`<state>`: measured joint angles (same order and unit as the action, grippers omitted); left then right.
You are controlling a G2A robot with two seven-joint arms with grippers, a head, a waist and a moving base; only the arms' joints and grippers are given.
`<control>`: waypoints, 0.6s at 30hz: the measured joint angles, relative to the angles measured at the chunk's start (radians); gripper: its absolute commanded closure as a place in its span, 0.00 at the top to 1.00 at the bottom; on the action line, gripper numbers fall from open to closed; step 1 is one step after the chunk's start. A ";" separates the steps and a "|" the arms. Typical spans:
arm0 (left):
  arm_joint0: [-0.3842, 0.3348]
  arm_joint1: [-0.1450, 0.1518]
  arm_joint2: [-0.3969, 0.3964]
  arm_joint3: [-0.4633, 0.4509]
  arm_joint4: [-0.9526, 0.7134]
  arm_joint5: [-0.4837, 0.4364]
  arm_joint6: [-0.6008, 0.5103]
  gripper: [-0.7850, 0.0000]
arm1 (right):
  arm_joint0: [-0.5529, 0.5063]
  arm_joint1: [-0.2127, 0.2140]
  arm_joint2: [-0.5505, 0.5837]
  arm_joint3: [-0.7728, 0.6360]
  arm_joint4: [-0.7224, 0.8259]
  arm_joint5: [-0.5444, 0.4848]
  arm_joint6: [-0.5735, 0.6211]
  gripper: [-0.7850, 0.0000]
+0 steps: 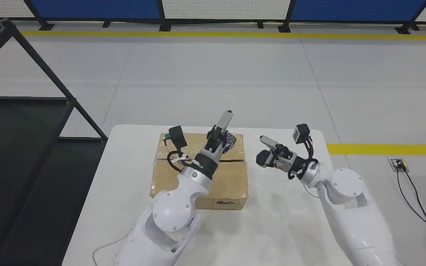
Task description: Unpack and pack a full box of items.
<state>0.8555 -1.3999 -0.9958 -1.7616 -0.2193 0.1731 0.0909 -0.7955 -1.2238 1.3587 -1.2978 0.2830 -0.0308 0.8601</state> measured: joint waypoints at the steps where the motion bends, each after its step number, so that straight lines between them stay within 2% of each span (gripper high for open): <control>1: -0.002 -0.002 0.003 0.006 0.001 0.001 0.000 1.00 | -0.006 0.001 0.005 -0.004 0.002 -0.002 -0.002 1.00; 18: -0.030 -0.039 0.047 0.072 0.020 0.008 -0.009 1.00 | -0.085 0.023 0.061 -0.065 0.029 -0.020 -0.019 1.00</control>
<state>0.8250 -1.4393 -0.9489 -1.6896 -0.1996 0.1810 0.0820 -0.8807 -1.2010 1.4200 -1.3629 0.3121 -0.0510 0.8409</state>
